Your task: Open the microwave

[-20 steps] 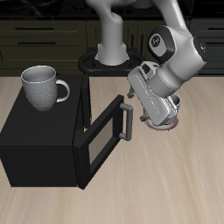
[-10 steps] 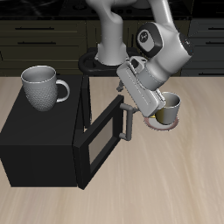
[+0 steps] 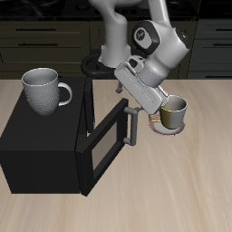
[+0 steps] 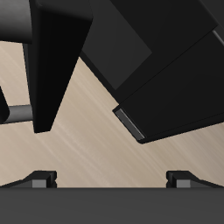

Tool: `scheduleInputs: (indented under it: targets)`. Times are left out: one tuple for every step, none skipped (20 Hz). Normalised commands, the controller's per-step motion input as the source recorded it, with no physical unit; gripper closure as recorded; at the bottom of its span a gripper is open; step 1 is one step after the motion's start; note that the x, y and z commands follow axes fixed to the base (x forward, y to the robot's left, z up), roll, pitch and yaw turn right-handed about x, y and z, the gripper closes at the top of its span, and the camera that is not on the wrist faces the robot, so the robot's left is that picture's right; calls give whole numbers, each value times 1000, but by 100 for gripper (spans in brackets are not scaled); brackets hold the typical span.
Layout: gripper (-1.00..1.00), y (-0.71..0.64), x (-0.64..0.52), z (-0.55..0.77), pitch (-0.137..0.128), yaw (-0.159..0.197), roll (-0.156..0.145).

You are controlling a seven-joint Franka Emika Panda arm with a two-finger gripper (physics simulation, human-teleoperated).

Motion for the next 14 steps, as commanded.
scheduleInputs:
  targets:
    - [-100, 214, 4, -333, 26, 300, 196]
    - [-100, 160, 104, -226, 80, 314, 140]
    - [-100, 76, -7, -181, -99, 319, 77]
    - [-100, 99, 92, -362, 78, 223, 177]
    - [-100, 308, -150, -134, 8, 336, 179]
    - [-100, -68, 41, -177, -60, 320, 116]
    - [-100, -38, 78, -85, 0, 0, 0]
    - [-100, -145, -28, -231, -37, 499, 81]
    - [-100, -270, 176, -106, 54, 172, 29]
    - [-100, -228, 45, 14, 24, 149, 10]
    - [-100, -169, 102, 55, -168, 325, -23]
    - [-100, 59, 20, -36, 0, 0, 0]
    - [-100, -233, 408, 73, 163, 363, 144]
    - [-100, -205, 124, 329, -257, 262, -89]
